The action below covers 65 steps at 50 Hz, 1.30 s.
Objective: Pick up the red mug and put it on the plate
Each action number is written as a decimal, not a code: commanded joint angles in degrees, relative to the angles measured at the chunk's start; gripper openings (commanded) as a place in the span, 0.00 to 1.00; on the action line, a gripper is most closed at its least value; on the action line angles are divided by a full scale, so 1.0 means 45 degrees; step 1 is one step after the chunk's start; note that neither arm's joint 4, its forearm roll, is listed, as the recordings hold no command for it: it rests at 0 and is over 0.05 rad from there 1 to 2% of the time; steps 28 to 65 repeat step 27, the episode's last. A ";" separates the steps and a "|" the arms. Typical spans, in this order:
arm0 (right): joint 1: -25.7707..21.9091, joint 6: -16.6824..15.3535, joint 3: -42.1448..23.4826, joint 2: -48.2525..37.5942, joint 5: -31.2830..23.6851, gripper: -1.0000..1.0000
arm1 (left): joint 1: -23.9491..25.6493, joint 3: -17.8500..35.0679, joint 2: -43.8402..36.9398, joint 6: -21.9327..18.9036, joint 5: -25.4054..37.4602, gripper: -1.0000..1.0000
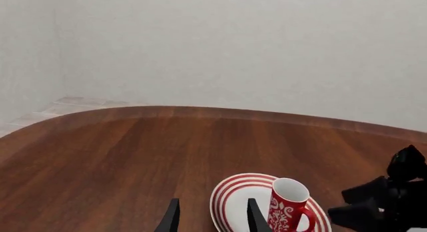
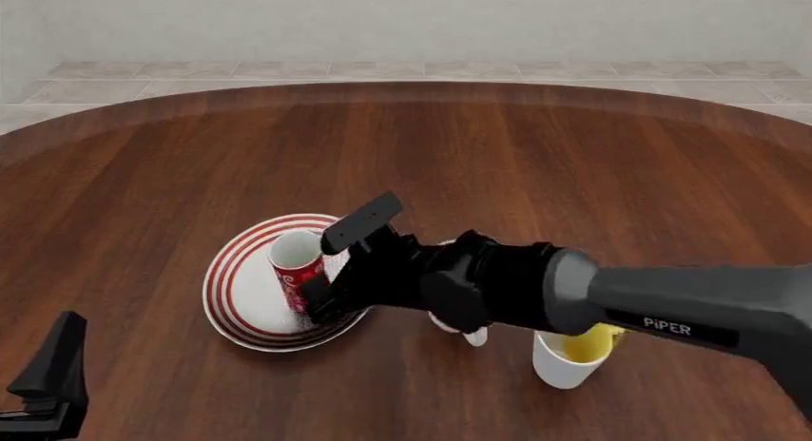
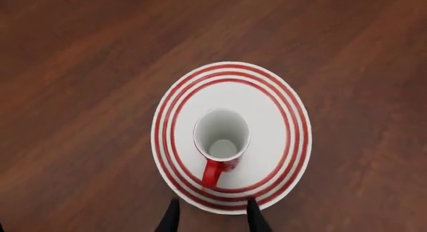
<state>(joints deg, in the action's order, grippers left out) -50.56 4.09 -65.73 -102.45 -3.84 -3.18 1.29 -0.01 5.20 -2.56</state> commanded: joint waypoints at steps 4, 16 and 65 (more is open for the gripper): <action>0.0471 -0.0325 0.1745 0.3865 -0.0938 1.00 | 0.0019 0.0019 0.0001 -0.0128 0.0045 1.00; 0.1859 -0.0930 0.2638 0.7750 -0.2376 1.00 | 0.0062 0.0105 -0.0001 -0.0240 0.0183 1.00; 0.2613 -0.1233 0.3161 1.0153 -0.3516 1.00 | 0.0178 -0.0069 0.0001 -0.0433 0.0023 1.00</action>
